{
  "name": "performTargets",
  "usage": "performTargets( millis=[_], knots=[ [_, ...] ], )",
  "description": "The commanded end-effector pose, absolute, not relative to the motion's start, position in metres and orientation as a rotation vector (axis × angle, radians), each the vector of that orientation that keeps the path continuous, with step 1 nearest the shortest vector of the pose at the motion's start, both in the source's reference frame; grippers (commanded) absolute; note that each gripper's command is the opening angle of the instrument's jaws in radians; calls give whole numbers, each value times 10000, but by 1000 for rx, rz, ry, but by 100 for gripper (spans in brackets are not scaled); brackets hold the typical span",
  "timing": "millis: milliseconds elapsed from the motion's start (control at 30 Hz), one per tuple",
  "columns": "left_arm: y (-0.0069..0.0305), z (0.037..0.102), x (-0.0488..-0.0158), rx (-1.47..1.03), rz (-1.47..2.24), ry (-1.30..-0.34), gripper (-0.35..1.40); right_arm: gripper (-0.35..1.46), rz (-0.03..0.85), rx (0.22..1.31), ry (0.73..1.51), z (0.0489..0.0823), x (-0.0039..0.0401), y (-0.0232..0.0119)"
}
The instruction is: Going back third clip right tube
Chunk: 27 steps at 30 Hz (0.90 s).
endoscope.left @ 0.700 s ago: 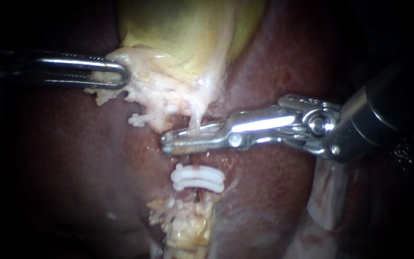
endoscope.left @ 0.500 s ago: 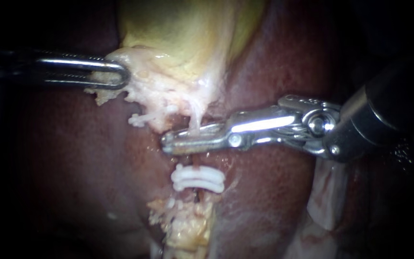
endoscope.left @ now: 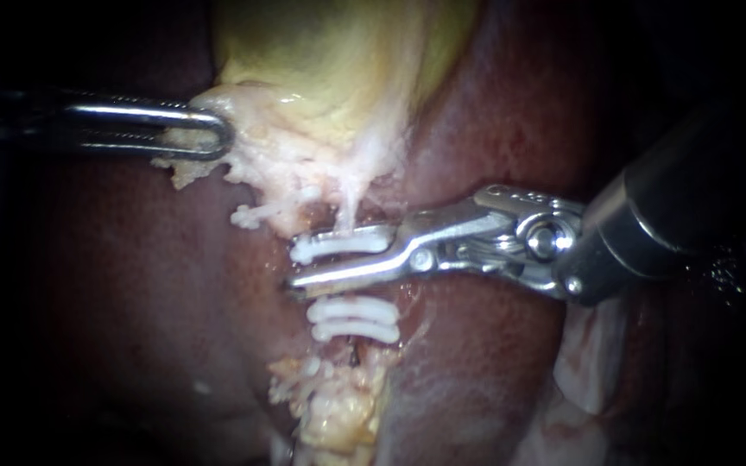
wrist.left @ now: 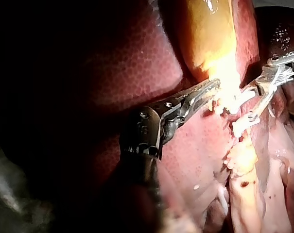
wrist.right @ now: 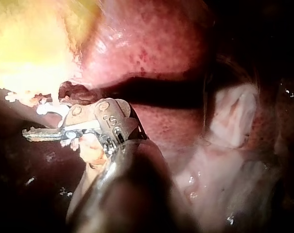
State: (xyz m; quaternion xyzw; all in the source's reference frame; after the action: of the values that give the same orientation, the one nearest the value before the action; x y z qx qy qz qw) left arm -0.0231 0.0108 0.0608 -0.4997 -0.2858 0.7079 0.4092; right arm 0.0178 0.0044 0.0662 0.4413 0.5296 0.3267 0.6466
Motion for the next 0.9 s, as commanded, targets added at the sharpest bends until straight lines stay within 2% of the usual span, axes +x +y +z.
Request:
performTargets(
  millis=[33,233,567,900],
  knots=[
    [108,608,-230,-1258,1783,-720,-35,48,751,985,1210,665,177,45],
    [108,608,-230,-1258,1783,-720,-35,49,780,901,1227,684,166,51],
    [107,608,-229,-1258,1783,-720,-35,49,811,829,1219,690,150,56],
    [107,608,-229,-1258,1783,-721,-35,49,771,803,1220,683,140,51]
  ],
)
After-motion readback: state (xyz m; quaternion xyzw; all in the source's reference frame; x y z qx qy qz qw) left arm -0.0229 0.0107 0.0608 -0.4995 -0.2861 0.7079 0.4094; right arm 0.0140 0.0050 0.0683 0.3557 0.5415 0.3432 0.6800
